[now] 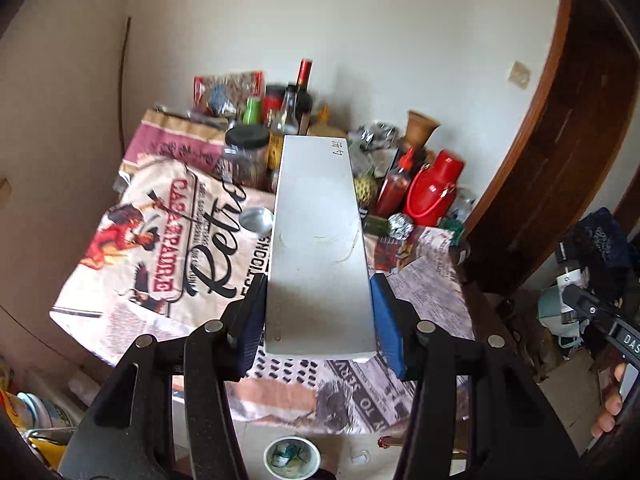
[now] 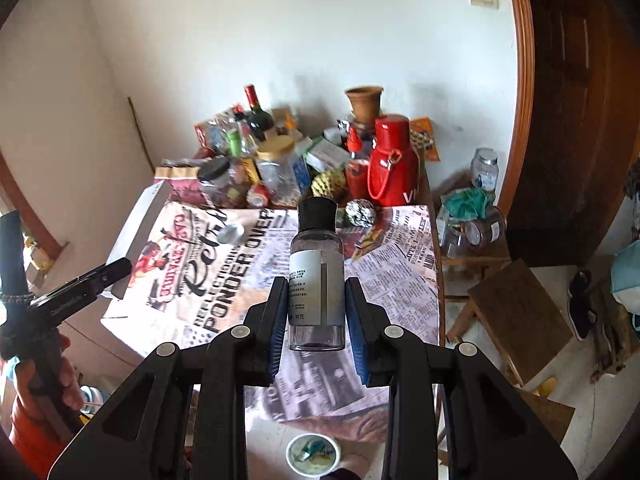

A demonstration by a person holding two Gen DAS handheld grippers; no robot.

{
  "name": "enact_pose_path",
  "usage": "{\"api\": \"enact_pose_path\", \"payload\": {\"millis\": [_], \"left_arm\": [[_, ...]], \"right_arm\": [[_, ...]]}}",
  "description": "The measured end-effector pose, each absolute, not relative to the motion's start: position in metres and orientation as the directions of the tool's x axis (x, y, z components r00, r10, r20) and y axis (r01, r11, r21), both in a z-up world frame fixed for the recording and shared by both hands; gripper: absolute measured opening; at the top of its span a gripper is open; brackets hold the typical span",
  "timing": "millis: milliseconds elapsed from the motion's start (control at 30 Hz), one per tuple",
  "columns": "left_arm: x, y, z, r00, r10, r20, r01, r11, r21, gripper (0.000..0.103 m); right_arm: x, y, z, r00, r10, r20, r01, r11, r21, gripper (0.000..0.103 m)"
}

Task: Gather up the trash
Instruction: 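Carry the white box and the bottle down toward the floor basin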

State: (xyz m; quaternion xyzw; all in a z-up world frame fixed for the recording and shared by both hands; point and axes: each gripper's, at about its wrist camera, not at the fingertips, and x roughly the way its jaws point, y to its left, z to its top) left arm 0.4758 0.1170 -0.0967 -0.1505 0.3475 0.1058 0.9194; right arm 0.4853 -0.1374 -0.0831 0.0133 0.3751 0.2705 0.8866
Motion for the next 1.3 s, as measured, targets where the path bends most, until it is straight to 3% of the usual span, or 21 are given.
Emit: {"api": "enact_pose_path", "payload": {"millis": [367,800,1100,1300], "left_arm": [[0.341,0.12,-0.07,0.794,-0.005,-0.607,-0.131,0.975,-0.179,0.05],[0.229,0.139,-0.107,0.723,-0.086,-0.685,-0.073,0.977,-0.2,0.05],[0.212,0.125,-0.172,0.603,-0.099,-0.792,-0.102,0.975,-0.199,0.05],[0.222,0.098,-0.259,0.465,-0.105,-0.879,-0.13,0.974,-0.186,0.05]], "right_arm": [[0.352,-0.118,-0.071,0.658,0.451,-0.602,-0.399,0.888,0.229,0.026],[0.25,-0.093,-0.103,0.59,0.395,-0.704,-0.351,0.911,0.217,0.026],[0.241,-0.091,-0.167,0.466,0.395,-0.792,-0.332,0.908,0.257,0.026],[0.252,-0.096,-0.245,0.351,0.389,-0.851,-0.329,0.903,0.277,0.026]]}}
